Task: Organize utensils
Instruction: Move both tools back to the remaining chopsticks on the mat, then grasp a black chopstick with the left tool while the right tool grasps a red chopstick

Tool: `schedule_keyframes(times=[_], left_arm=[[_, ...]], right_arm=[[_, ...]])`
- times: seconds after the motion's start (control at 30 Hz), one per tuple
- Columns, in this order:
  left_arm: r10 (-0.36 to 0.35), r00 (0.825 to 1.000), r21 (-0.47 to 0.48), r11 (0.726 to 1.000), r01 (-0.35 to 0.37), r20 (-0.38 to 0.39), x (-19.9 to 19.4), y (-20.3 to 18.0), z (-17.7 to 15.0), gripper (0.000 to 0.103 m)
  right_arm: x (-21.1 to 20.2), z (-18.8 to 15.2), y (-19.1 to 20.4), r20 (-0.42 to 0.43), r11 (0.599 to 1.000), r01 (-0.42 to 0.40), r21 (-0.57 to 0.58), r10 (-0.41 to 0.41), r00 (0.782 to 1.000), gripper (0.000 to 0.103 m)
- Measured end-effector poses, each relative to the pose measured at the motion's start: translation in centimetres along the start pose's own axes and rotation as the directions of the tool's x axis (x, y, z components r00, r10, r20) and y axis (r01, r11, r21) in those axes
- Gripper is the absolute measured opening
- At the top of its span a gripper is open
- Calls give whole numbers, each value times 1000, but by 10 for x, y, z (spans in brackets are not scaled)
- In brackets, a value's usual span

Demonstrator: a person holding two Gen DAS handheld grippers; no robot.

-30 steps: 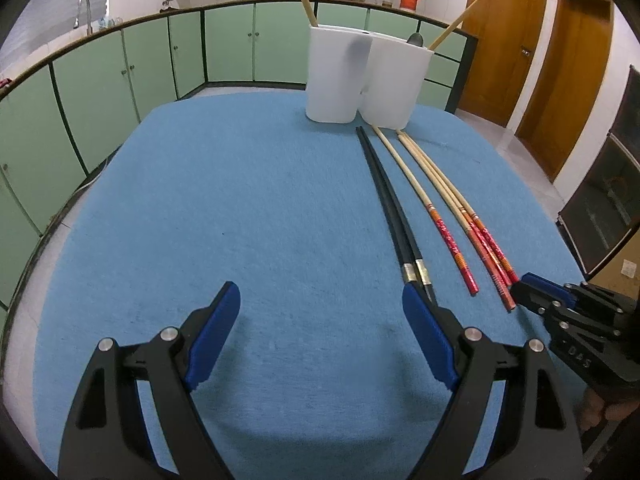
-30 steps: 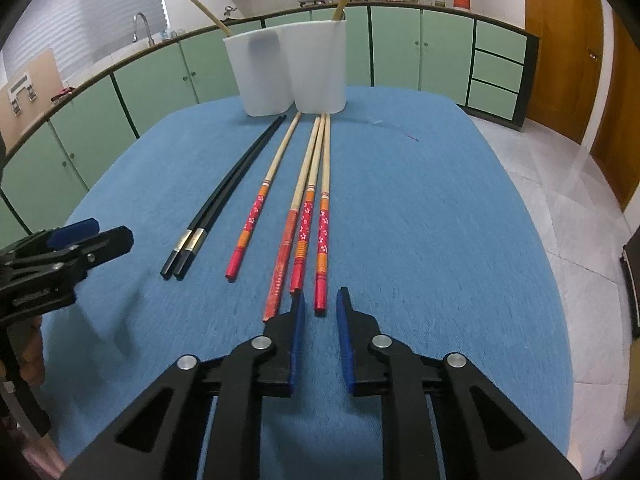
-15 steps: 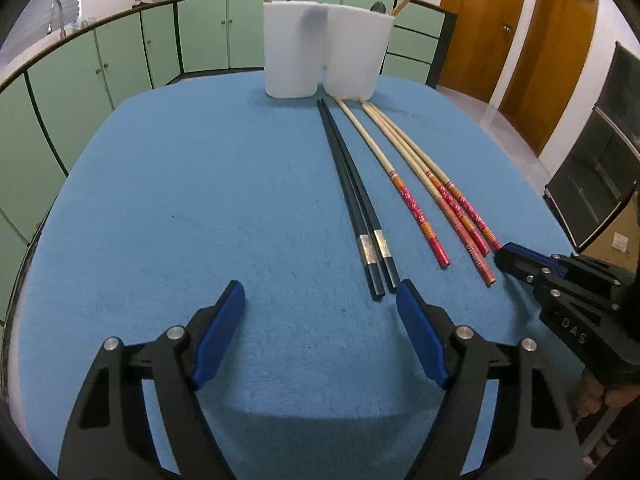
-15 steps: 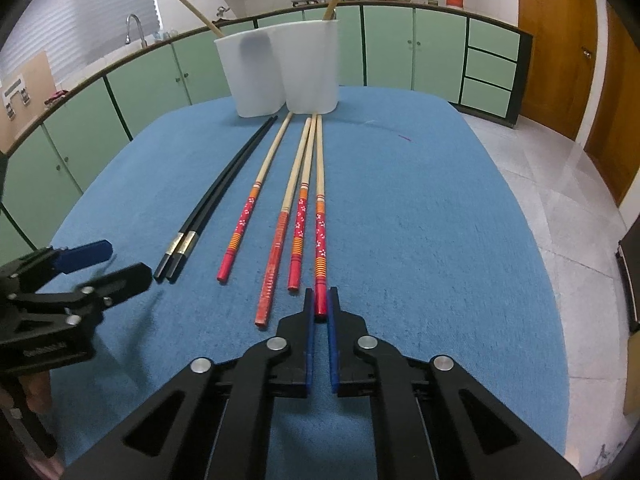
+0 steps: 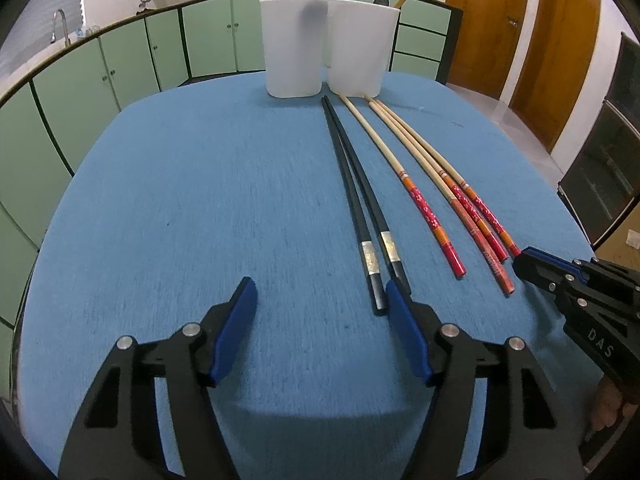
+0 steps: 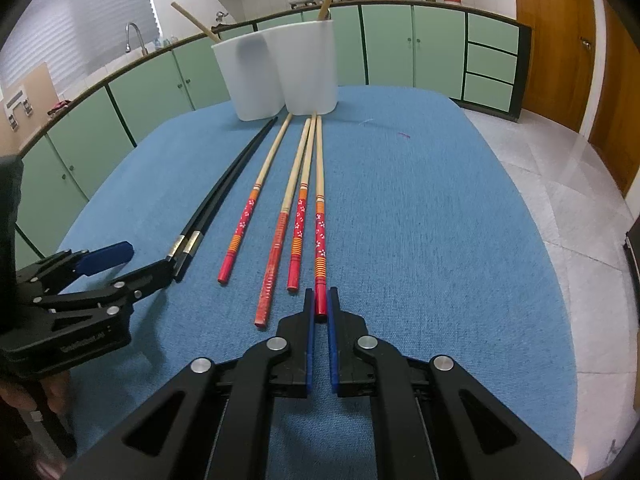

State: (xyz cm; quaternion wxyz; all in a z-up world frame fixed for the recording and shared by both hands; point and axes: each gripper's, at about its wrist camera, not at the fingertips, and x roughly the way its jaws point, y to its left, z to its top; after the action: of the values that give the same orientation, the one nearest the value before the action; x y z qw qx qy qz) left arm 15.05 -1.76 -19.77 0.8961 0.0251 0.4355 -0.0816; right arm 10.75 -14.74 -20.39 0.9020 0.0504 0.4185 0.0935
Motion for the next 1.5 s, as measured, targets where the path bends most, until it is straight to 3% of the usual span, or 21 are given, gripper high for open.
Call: schedule_keyframes(times=[0.1,0.27,0.33,0.57,0.83,1.03,1.2,1.5], left_arm=[[-21,1000,6,1000,21,5,-1,-3,-1,42],[-43,999,11,999,43,7,-1,-9,-1,25],[-56,998,4,998,56,8,-1,-10,-1,7],[-55,998,-6,998,55,2,-4,-10,-3,6],[9,1000,84,996,-11,26,-37,1,8,6],[-1,994,94,996,-10,110,-75,11,31,6],[-30,985,43,999,23,170,-100,25,50,6],[-47,964,12,999,46,260,-120,25,78,6]], right_arm=[[0,0,-2,1,1000,-9,11,9,1000,6],[1,0,-3,0,1000,-20,24,20,1000,6],[0,0,-3,0,999,-21,26,21,1000,6],[-1,0,-2,2,999,-21,34,21,1000,6],[-29,10,-6,54,1000,16,8,-17,998,6],[-63,30,-7,139,1000,15,-1,-15,990,5],[-83,46,-9,194,1000,-8,12,5,981,5],[-105,74,-11,276,1000,-28,11,24,961,5]])
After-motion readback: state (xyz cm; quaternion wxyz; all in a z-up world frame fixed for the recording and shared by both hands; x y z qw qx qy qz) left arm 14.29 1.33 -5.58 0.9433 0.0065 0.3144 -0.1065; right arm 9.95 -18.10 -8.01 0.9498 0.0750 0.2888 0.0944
